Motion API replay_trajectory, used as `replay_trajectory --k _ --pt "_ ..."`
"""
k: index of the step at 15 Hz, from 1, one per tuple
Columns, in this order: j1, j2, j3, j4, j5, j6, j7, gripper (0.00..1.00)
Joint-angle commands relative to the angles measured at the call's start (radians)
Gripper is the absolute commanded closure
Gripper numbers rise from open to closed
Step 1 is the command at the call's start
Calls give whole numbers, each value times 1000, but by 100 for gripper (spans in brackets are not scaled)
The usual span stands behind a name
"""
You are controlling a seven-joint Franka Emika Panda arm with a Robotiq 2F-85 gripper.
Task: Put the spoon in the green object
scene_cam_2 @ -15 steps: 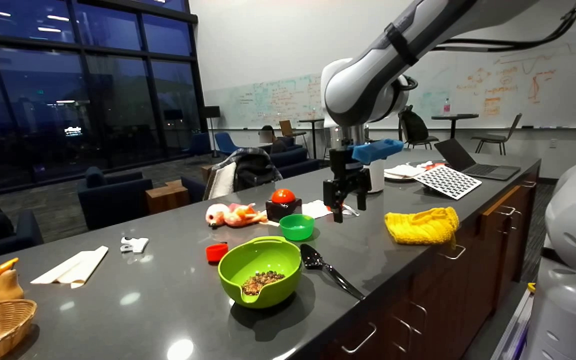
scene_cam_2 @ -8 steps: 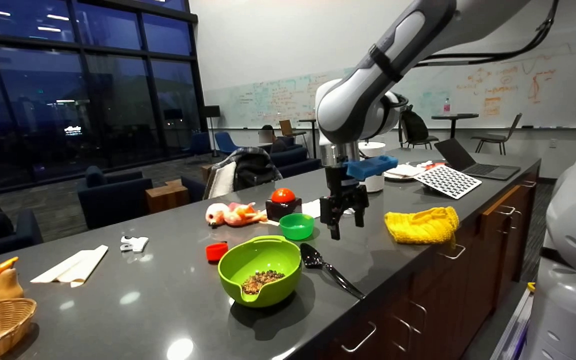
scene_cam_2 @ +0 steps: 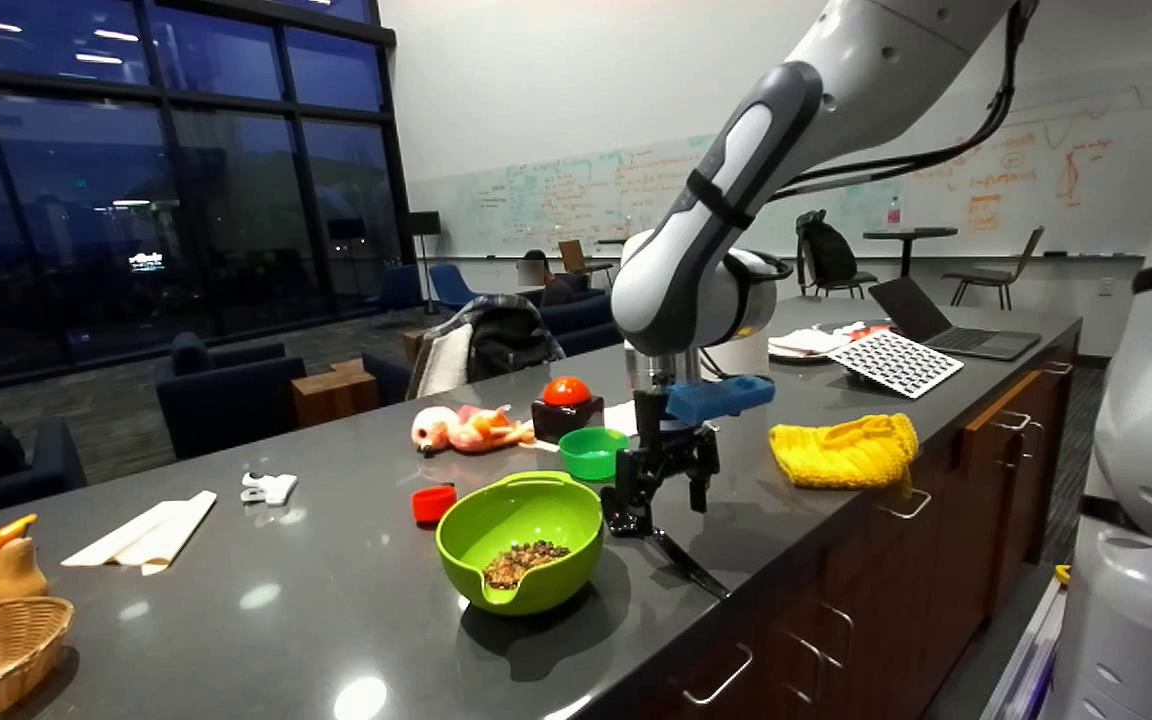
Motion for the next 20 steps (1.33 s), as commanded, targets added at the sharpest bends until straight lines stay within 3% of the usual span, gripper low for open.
replay_trajectory --k 1,9,10,13,20 --pt "4 74 22 3 11 90 48 0" --pt "9 173 39 37 -15 145 111 0" --pt "11 169 40 34 -22 142 121 25" --pt "11 168 40 39 -49 136 142 34" --pt "5 153 40 60 -103 81 157 73"
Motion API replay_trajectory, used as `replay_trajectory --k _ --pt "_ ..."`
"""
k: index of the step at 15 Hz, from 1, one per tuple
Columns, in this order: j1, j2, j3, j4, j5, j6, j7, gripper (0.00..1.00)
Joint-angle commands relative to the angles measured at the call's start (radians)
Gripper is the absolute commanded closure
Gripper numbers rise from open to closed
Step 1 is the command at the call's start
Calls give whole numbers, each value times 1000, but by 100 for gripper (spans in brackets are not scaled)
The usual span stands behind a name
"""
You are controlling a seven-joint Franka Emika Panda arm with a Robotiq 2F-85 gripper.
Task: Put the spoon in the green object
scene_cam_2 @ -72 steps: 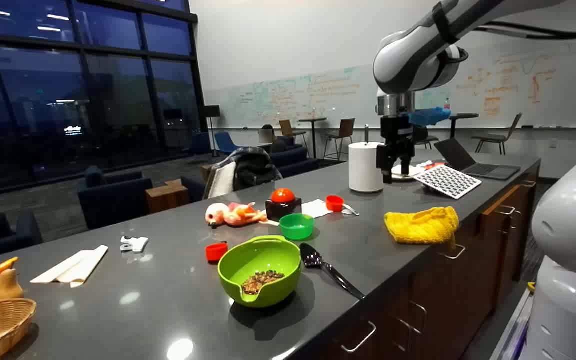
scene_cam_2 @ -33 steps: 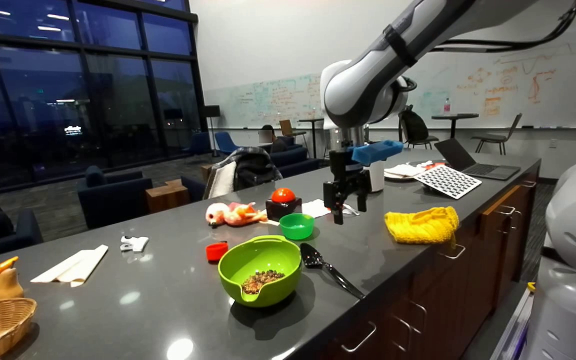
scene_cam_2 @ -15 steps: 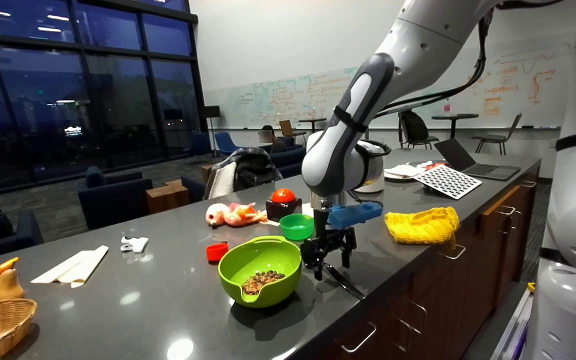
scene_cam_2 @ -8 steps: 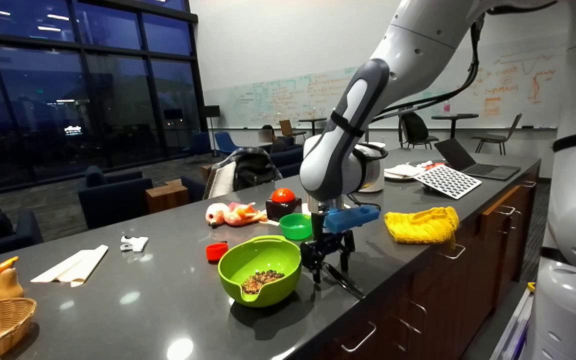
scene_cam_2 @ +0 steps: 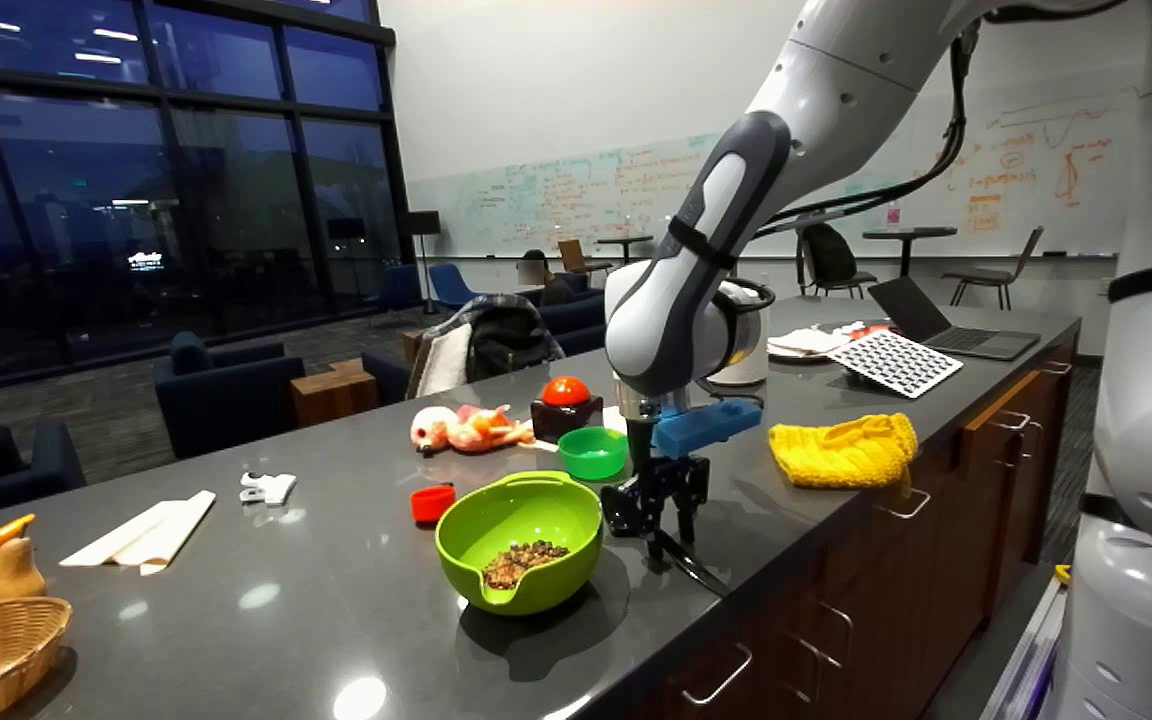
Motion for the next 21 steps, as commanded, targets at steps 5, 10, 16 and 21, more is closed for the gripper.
replay_trajectory --k 5,10,16,21 --pt "33 35 36 52 -12 -22 13 94" --pt "48 21 51 83 -35 -89 12 94" --pt "52 -40 54 148 -154 -278 58 94" --pt "59 -88 70 210 -188 -416 40 94"
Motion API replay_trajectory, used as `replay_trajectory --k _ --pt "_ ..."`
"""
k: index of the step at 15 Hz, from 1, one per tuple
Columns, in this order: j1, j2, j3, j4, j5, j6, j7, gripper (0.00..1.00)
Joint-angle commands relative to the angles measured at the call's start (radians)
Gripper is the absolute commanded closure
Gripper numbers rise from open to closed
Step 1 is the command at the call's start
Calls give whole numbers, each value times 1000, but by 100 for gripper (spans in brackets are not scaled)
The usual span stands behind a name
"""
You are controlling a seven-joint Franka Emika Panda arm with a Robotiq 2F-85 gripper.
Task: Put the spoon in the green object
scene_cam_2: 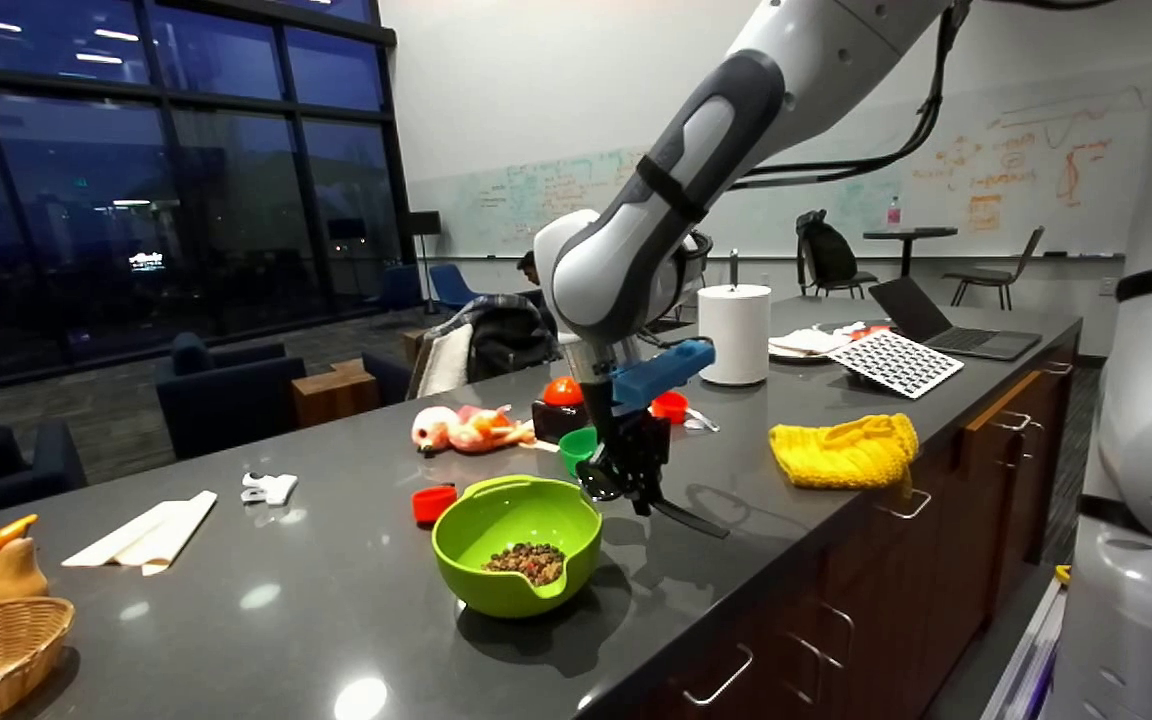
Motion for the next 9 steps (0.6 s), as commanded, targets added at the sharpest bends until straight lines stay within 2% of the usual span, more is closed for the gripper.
replay_trajectory --k 1,5,9 --pt "16 -62 19 46 -43 -146 0 94" --pt "49 -102 59 136 -16 -369 -72 94" --pt "90 -128 97 210 22 -545 -138 94"
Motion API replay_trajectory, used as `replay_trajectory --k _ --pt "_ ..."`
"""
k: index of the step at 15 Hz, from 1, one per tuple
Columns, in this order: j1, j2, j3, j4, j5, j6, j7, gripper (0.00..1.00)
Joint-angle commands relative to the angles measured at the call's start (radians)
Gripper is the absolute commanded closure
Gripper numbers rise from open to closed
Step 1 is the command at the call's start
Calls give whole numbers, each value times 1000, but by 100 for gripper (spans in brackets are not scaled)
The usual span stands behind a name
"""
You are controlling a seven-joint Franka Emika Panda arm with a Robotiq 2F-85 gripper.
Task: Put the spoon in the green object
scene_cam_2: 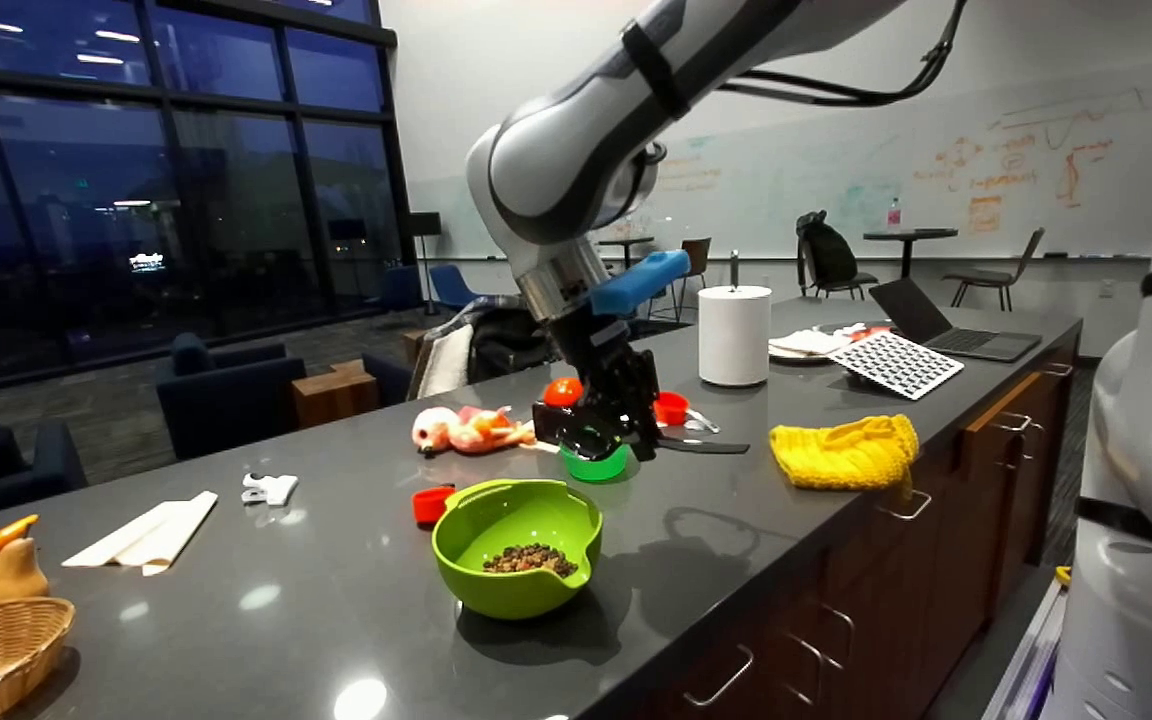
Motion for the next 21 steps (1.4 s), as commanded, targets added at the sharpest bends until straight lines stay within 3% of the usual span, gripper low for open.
replay_trajectory --k 1,11,21 --pt "35 -31 27 55 41 -134 -77 94" --pt "50 183 37 165 102 -128 -326 94" --pt "24 471 41 389 110 -165 -492 94"
